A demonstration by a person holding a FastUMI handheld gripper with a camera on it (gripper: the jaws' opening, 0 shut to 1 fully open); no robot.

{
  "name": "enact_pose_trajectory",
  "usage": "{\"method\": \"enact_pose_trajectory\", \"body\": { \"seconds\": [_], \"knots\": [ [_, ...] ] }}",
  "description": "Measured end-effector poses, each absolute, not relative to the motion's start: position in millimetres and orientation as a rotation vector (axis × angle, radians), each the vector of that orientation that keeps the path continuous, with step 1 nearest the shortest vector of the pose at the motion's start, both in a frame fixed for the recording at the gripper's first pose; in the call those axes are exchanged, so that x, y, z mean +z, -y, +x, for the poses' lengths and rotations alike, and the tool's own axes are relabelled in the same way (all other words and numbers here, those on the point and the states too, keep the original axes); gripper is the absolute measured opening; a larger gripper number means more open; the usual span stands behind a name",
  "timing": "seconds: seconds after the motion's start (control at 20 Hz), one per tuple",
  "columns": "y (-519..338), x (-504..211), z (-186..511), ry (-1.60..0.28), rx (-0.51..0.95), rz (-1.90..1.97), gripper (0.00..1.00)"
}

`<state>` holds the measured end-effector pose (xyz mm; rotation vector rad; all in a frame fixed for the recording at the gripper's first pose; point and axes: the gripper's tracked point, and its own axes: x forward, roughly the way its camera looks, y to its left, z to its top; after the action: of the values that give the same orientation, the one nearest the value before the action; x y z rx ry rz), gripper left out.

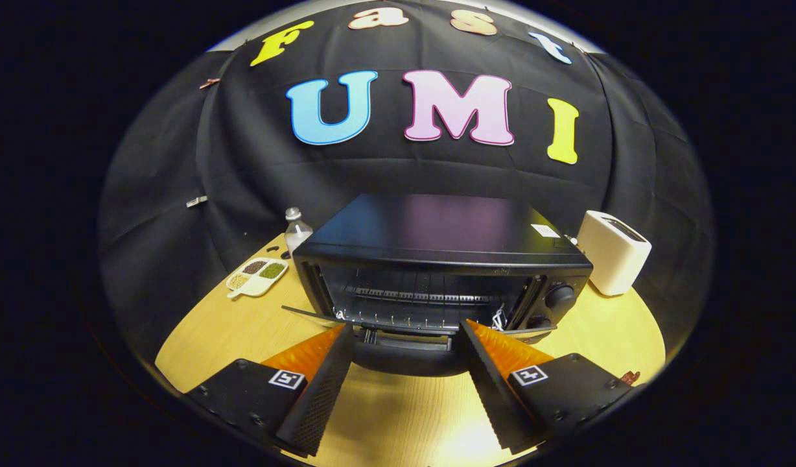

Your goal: Open the toaster oven, put the food inside, and close the toaster oven door.

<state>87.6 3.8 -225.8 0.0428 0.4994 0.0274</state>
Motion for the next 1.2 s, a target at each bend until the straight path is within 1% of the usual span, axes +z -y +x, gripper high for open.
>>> {"method": "enact_pose_trajectory", "body": {
  "seconds": [0.35,0.5,0.6,0.75,0.9,1.2],
  "knots": [
    [-10.1,-259.5,42.5,-0.553,0.03,0.041,0.99],
    [-14.7,-307.3,11.7,-0.681,0.047,0.055,0.99],
    [-7.2,-328.1,-6.4,-0.738,0.023,0.073,0.99],
    [-1.2,-308.1,-12.7,-0.684,0.001,0.075,0.99],
    [10.9,-269.0,-13.3,-0.615,-0.001,0.052,0.99],
    [68.4,-189.5,-14.4,-0.506,-0.049,0.038,0.98]
  ]
}}
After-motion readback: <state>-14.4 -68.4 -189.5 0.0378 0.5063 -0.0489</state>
